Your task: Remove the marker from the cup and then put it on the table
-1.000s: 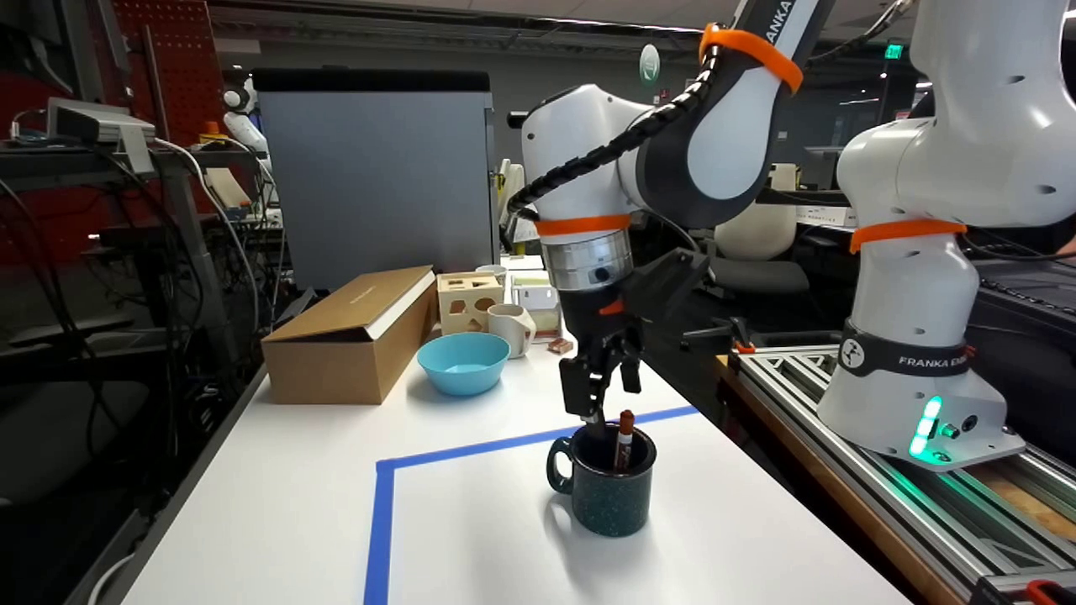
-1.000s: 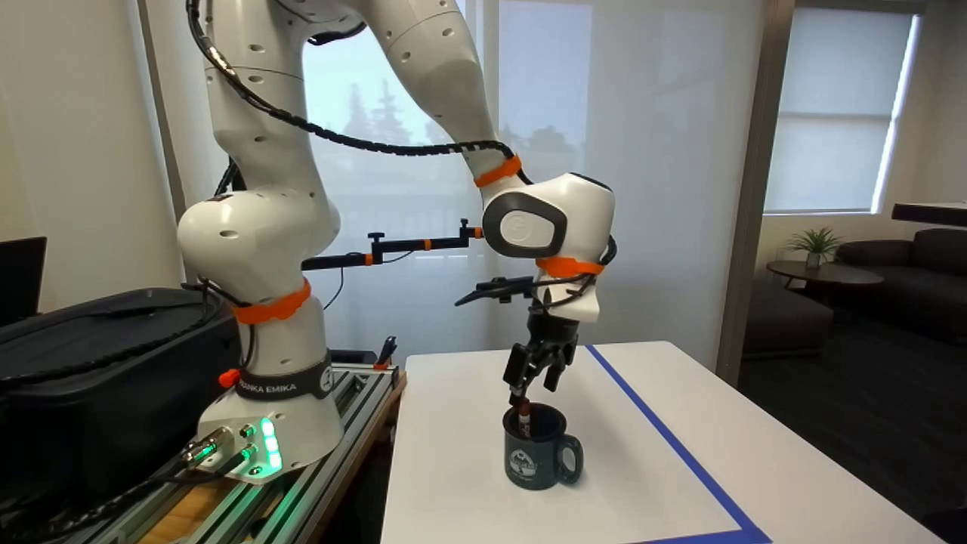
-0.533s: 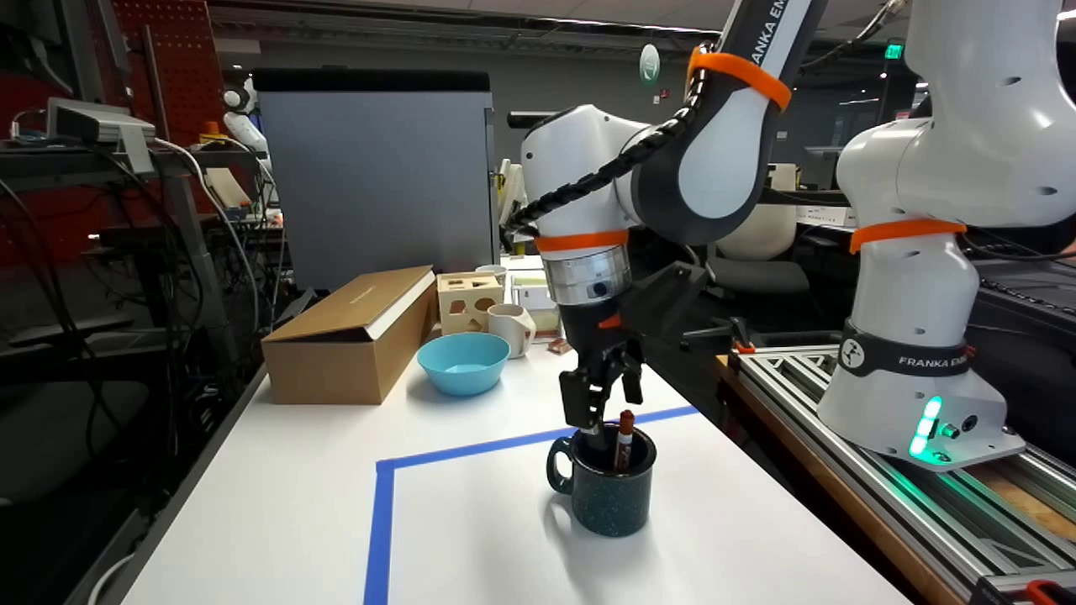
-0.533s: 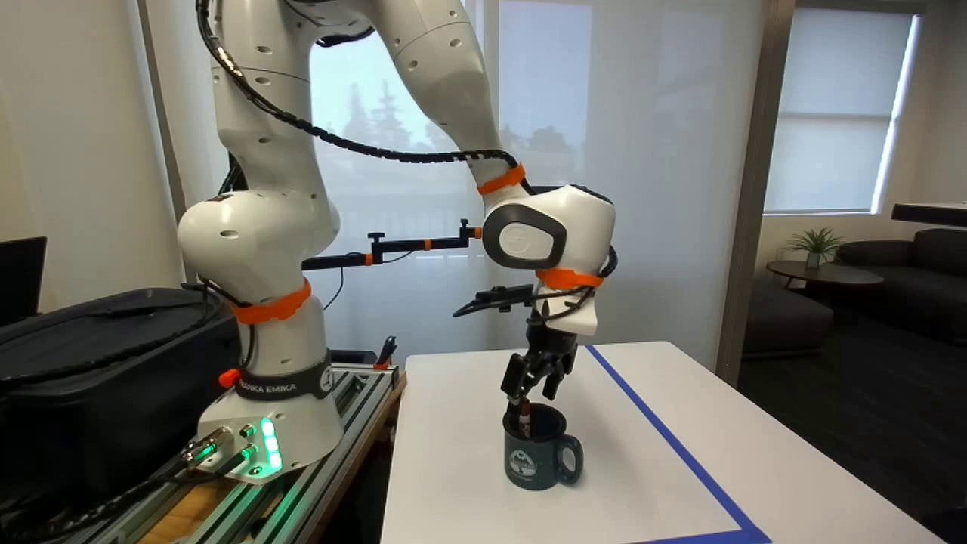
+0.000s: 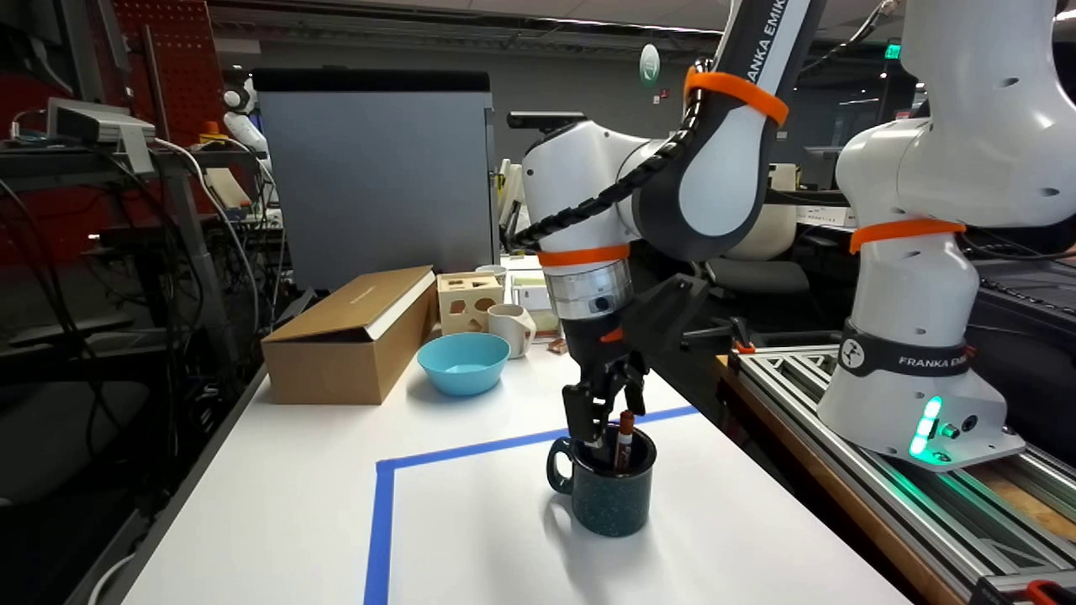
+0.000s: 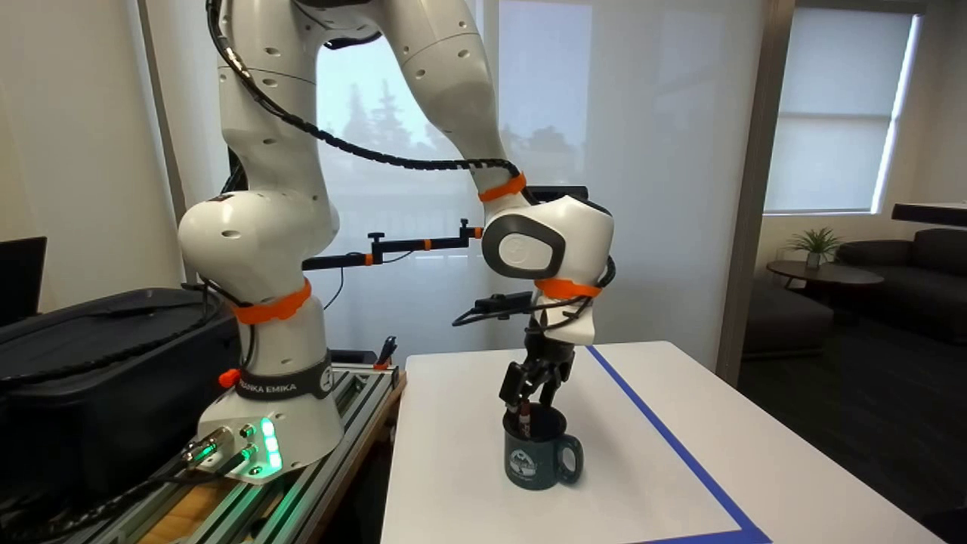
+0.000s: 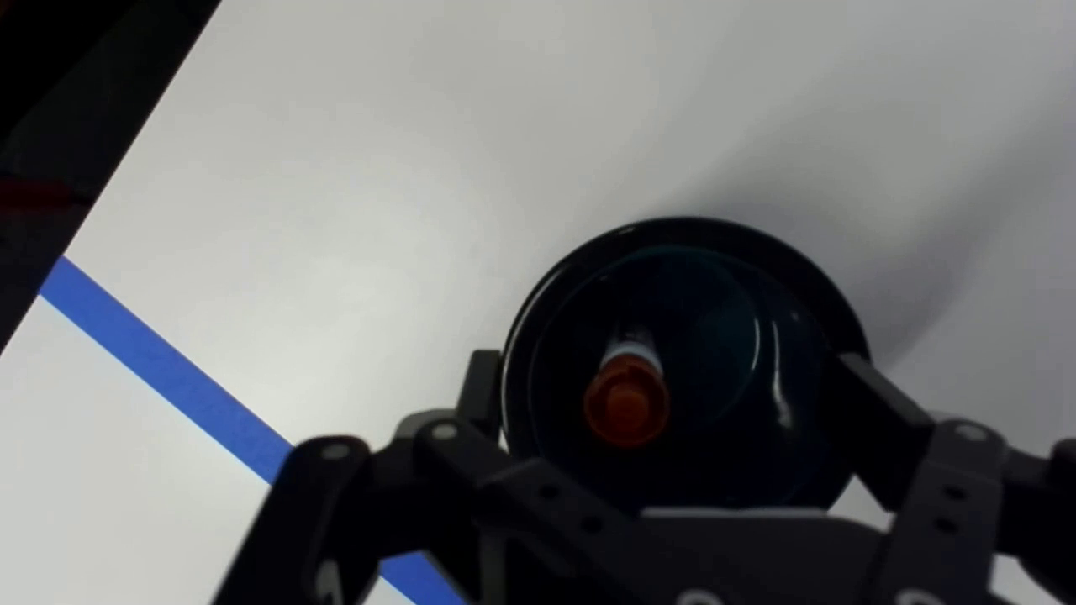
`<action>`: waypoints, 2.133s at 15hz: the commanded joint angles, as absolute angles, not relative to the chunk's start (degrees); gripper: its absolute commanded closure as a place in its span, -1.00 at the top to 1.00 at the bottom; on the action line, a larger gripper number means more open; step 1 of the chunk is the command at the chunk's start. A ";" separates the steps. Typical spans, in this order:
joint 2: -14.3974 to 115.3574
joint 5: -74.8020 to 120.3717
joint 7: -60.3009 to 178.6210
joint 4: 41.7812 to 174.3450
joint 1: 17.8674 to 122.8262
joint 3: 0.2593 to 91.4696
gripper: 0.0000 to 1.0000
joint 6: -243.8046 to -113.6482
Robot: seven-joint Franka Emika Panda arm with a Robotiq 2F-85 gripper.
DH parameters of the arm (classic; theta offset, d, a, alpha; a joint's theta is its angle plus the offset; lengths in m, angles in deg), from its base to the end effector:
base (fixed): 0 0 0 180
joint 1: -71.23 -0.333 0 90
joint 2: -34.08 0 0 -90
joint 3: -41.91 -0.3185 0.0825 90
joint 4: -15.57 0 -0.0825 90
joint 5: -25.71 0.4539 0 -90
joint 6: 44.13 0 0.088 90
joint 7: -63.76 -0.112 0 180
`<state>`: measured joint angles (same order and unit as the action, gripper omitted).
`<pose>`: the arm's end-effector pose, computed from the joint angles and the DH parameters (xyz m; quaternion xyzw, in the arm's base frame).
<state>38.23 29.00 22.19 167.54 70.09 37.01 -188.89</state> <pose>0.4263 0.0458 0.1360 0.9397 -0.3271 -0.0974 0.0241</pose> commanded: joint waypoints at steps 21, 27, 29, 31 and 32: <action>18.64 29.83 21.61 168.71 66.86 35.56 -0.90 -175.29; 15.44 25.95 22.88 163.40 66.83 30.48 -0.90 -178.53; 18.41 24.25 23.03 161.12 66.86 28.58 -0.90 -182.82; 21.95 20.55 21.59 160.25 67.73 26.61 -0.90 -189.68; 24.38 18.63 21.07 160.08 68.06 26.02 -0.90 -193.16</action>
